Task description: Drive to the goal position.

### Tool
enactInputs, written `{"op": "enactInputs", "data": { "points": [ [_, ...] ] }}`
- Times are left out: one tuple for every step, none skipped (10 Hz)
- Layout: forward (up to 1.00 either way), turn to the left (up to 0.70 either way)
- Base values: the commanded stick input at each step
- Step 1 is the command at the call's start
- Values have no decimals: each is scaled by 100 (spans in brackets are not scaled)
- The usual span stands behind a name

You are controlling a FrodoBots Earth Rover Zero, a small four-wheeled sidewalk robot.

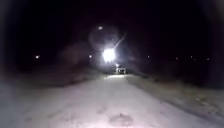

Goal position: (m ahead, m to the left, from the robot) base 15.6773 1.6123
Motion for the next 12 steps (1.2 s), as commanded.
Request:
{"op": "enactInputs", "data": {
  "points": [
    [70,0],
    [70,0],
    [70,0],
    [70,0],
    [70,0],
    [70,0],
    [70,0],
    [70,0],
    [70,0],
    [70,0],
    [70,0],
    [70,0]
  ]
}}
